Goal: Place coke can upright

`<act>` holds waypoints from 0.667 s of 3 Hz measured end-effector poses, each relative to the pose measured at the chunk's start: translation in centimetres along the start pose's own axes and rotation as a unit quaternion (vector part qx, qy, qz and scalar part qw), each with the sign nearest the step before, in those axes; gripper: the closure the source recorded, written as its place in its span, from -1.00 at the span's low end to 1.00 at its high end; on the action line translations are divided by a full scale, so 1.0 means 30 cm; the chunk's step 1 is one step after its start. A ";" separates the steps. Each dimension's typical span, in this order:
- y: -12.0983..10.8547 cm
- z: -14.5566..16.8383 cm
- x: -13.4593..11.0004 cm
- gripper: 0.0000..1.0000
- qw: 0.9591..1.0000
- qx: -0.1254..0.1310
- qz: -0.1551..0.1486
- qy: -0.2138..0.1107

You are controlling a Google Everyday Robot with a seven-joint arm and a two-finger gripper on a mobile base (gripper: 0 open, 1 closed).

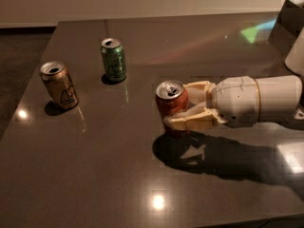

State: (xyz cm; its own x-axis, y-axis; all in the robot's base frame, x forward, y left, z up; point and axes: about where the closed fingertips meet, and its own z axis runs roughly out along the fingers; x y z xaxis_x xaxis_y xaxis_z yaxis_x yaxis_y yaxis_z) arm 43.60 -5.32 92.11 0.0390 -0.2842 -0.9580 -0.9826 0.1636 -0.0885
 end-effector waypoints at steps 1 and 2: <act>0.005 0.002 0.014 1.00 1.000 -0.009 -0.006 -0.026; 0.006 0.003 0.020 1.00 0.999 -0.013 -0.008 -0.037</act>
Offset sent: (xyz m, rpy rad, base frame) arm -0.0005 -0.0063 -0.0099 0.0952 -0.0228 0.0388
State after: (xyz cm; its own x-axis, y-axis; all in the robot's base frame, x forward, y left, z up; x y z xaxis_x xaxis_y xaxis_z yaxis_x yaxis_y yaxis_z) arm 43.45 -5.38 91.51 0.0669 -0.2157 -0.9742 -0.9862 0.1342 -0.0974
